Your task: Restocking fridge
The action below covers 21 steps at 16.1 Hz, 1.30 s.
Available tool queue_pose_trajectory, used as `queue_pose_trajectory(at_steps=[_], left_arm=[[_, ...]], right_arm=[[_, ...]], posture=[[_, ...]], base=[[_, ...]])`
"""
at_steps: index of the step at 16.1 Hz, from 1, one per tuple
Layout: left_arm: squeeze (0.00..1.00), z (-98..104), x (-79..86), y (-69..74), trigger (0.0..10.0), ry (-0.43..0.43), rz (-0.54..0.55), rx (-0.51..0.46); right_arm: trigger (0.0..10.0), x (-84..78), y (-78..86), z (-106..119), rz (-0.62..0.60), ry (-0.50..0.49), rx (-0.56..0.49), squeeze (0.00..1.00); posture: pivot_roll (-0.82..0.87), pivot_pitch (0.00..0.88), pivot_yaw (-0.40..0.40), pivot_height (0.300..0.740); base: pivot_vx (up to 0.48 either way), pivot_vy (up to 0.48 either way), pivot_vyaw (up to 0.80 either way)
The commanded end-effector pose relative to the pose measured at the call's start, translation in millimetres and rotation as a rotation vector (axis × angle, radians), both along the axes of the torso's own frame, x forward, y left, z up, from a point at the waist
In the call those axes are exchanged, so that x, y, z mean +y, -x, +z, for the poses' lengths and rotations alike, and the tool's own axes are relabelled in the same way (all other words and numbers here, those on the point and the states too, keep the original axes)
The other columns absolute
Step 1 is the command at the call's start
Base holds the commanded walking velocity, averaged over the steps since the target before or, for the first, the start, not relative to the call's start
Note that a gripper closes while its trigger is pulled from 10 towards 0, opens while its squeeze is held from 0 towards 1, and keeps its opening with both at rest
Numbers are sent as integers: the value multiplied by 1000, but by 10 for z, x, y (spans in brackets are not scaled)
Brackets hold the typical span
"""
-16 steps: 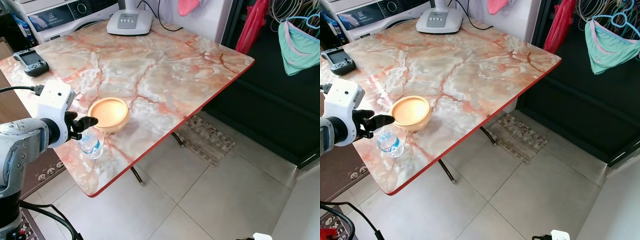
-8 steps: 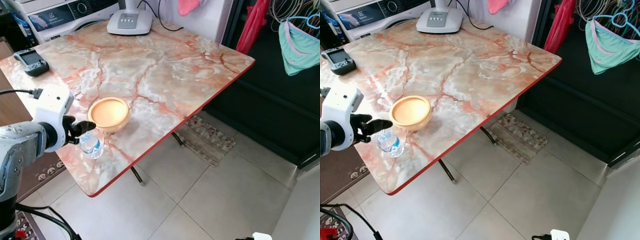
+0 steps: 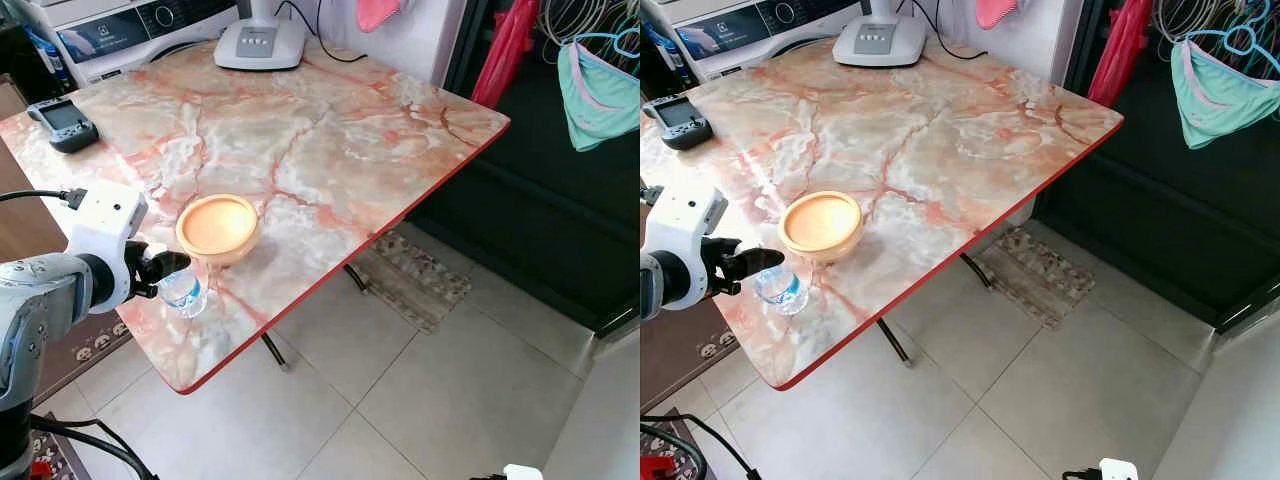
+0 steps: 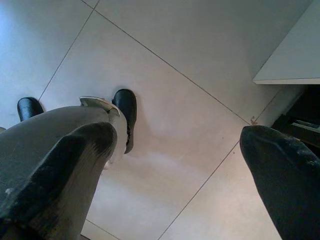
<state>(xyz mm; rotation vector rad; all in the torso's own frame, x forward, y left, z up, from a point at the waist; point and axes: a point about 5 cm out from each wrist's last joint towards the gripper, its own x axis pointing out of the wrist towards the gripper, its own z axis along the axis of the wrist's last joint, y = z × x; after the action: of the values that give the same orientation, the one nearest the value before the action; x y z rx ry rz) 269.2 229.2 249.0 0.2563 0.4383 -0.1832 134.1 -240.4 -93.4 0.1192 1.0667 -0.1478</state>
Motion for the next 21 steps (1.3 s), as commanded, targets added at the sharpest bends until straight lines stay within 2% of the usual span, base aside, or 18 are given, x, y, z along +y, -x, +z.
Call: queue_pose_trajectory(at_steps=[1,2,3,11,12,15,16,17,19,20,21], left_arm=[[0,5,56,13,10000,-2,22,-6],[0,5,66,8,3882,-1,30,-9],[0,7,66,8,0,0,31,-11],[0,15,69,1,0,6,35,-29],[0,36,140,-20,0,-26,83,-50],[0,70,484,-36,0,-219,272,-86],[0,83,574,-33,0,-245,316,-99],[0,97,678,-24,0,-241,367,-124],[0,31,758,-14,0,-208,402,-125],[0,-126,808,-4,0,-163,414,-93],[0,-173,831,2,0,-163,423,-86]], right_arm=[[10000,-7,82,-28,-8,-1,33,0],[10000,-9,82,-27,-8,-1,33,0],[10000,-12,81,-26,-7,0,33,0],[10000,-5,76,-27,-4,-1,37,0],[10000,-4,74,-27,-4,-2,37,0],[10000,-3,72,-27,-4,-1,36,0],[10000,-3,72,-27,-3,-1,36,0],[10000,-3,72,-27,-2,-1,37,0],[10000,-4,70,-26,-2,0,37,0],[10000,-7,70,-25,-1,1,37,0],[10000,-7,69,-25,-2,1,36,0]], posture=[[165,157,-19,740],[163,159,-20,740],[164,159,-22,740],[163,159,-19,740],[163,158,-19,740],[165,157,-19,740],[165,157,-19,740],[167,157,-18,740],[164,157,-18,740],[162,158,-20,740],[159,158,-19,740]], base=[[0,0,0],[0,0,0],[0,0,0],[0,0,0],[0,0,0],[0,0,0],[0,0,0],[0,0,0],[0,0,0],[0,0,0],[0,0,0]])
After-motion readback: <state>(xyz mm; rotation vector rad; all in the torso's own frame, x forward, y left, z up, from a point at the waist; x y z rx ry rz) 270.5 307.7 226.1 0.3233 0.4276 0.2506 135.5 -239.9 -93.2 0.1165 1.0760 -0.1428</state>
